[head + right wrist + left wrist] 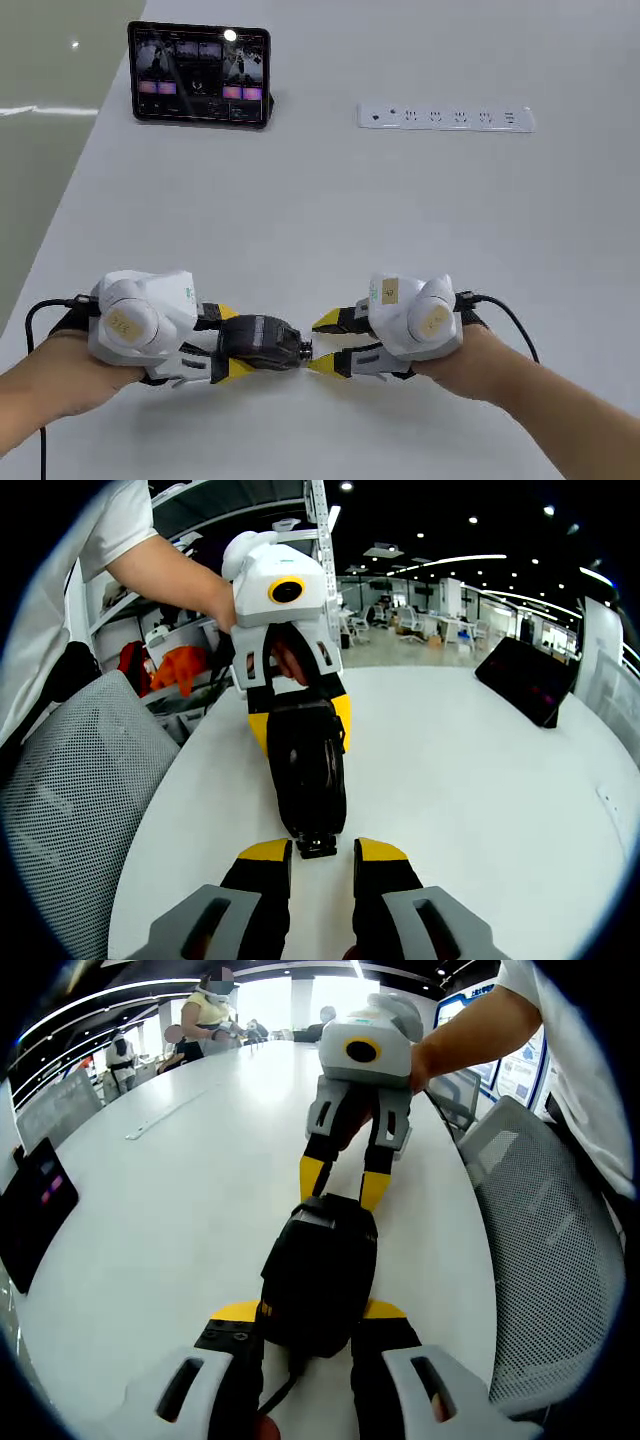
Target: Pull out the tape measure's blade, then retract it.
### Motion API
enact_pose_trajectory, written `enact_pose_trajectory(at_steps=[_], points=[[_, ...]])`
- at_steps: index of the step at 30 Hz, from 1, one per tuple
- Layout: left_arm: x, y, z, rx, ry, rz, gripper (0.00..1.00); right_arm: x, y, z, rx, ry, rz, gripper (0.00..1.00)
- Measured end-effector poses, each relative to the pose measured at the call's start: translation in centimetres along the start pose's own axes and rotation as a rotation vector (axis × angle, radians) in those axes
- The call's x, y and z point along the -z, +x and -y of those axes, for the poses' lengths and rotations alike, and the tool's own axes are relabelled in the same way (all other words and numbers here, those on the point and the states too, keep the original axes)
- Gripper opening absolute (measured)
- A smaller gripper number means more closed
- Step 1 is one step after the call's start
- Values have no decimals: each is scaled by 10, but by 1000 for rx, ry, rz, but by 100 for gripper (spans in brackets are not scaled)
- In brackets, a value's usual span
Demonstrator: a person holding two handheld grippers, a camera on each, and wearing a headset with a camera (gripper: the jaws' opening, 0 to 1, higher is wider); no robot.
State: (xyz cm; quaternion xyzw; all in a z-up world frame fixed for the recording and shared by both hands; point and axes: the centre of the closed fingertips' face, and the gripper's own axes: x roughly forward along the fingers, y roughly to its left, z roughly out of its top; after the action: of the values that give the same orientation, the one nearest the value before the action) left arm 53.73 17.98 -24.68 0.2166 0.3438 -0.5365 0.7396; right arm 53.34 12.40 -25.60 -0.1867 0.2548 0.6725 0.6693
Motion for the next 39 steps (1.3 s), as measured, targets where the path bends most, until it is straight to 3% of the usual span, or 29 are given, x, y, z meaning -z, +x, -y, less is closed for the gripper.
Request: enact_pose_trajectory(at_steps=[13, 22, 39], points=[[0, 0, 0, -3, 4, -1, 29, -1, 9, -4, -27, -24, -1, 13], [0, 0, -1, -5, 1, -2, 29, 1, 10, -4, -17, -57, -11, 12], [2, 0, -2, -8, 21, -19, 28, 2, 8, -2, -4, -54, -7, 9]])
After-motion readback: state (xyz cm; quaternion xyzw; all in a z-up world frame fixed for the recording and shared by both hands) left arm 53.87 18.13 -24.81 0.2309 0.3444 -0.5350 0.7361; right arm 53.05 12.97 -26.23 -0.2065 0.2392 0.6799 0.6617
